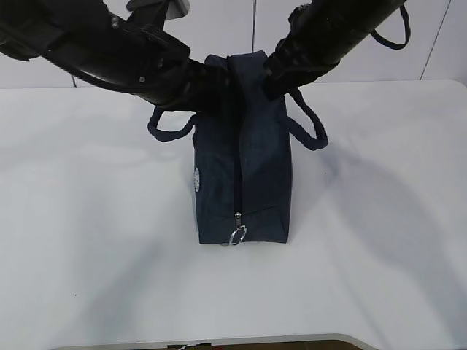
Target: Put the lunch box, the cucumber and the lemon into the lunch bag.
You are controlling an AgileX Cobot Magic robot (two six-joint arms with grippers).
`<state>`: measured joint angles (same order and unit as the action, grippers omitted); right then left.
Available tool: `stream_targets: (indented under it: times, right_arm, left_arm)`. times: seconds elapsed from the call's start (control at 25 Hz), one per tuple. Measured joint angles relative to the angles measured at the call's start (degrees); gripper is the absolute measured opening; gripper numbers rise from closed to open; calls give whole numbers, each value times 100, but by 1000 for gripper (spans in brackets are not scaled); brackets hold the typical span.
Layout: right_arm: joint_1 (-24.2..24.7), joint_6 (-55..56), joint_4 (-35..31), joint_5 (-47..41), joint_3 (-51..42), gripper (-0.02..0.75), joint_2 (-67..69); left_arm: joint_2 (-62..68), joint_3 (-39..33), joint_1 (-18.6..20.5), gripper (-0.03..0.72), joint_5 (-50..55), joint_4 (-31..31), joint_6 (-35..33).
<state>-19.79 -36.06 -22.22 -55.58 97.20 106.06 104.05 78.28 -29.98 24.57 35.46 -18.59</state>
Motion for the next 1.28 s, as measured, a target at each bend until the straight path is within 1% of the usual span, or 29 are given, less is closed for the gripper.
stream_targets:
  times: [0.12, 0.2, 0.24, 0.32, 0.4, 0.44, 0.52, 0.68, 0.8, 0.92, 1.08, 1.16, 1.28]
  right_arm:
    - [0, 0, -67, 4, 0, 14, 0]
    - [0, 0, -187, -9, 0, 49, 0]
    - [0, 0, -230, -30, 11, 89, 0]
    - [0, 0, -306, -96, 92, 197, 0]
    - [0, 0, -318, -220, 191, 319, 0]
    - [0, 0, -318, -332, 258, 361, 0]
    - [0, 0, -318, -584, 411, 397, 0]
    - [0, 14, -318, -1325, 753, 417, 0]
    - [0, -99, -468, -1475, 788, 418, -97]
    - [0, -275, -802, -1489, 635, 419, -299]
    - [0, -663, -1285, -1499, 34, 419, -764]
    - [0, -890, -1518, -1427, -493, 419, -1019]
    - [0, -1255, -1764, -1064, -1361, 419, -1425]
  left_arm:
    - [0, 0, 10, -13, -26, -11, 0]
    - [0, 0, 10, -13, -30, -11, 0]
    - [0, 0, 10, -13, -39, -11, 0]
    - [3, 0, 10, -13, -58, -11, 10]
    - [13, 0, 10, -13, -68, -11, 10]
    - [13, 0, 10, -13, -78, -11, 10]
    - [25, 0, 10, -13, -81, -11, 10]
    - [25, 0, 10, -13, -81, -11, 10]
    - [25, 0, 10, -13, -81, -11, 10]
    - [25, 0, 10, -13, -81, -11, 10]
    - [25, 0, 10, -13, -81, -11, 10]
    - [25, 0, 10, -13, -81, -11, 10]
    - [25, 0, 10, -13, -81, -11, 10]
